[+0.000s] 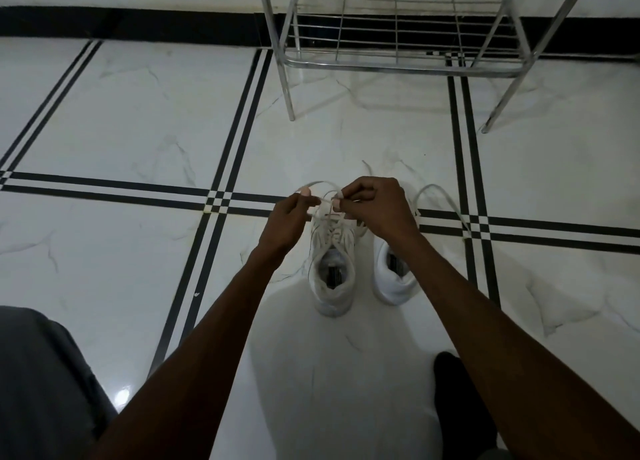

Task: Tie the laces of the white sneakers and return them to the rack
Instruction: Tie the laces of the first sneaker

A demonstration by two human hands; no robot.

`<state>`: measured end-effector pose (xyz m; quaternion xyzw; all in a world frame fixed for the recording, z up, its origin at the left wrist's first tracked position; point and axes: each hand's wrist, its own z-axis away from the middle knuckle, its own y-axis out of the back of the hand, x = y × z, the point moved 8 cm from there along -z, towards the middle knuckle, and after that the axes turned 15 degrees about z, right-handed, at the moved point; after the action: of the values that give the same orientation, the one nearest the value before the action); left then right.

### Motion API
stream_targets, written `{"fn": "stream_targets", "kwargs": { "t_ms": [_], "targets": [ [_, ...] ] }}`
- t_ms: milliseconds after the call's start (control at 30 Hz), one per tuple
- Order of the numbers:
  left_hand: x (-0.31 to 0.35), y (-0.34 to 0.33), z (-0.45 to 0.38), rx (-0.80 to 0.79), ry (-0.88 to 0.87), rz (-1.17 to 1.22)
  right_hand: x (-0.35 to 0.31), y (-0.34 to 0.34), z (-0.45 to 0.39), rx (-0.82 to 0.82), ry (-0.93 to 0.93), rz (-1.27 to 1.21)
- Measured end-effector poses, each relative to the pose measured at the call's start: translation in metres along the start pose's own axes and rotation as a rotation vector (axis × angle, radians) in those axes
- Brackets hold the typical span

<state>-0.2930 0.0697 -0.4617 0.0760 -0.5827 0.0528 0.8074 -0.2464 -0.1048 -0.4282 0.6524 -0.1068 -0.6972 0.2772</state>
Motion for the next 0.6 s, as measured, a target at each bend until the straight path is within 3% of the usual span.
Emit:
{"fn": "stream_targets", "kwargs": {
  "t_ms": [167, 300, 367, 500, 600],
  "targets": [
    [0.001, 0.003, 0.002, 0.081, 0.040, 0.292, 0.003, -0.015, 0.004, -0.123, -0.124, -0.167],
    [0.002, 0.010, 0.002, 0.173, 0.023, 0.375, 0.012, -0.018, 0.003, -0.141, -0.234, -0.226],
    [-0.010, 0.027, 0.002, 0.277, 0.042, 0.322, 0.032, -0.004, 0.000, -0.056, -0.312, -0.027],
    [-0.061, 0.078, 0.020, 0.532, 0.241, -0.085, 0.057, 0.026, 0.002, 0.109, -0.230, 0.728],
    [-0.091, 0.095, 0.027, 0.547, 0.360, -0.210, 0.062, 0.016, 0.012, 0.160, -0.153, 0.814]
  ]
}}
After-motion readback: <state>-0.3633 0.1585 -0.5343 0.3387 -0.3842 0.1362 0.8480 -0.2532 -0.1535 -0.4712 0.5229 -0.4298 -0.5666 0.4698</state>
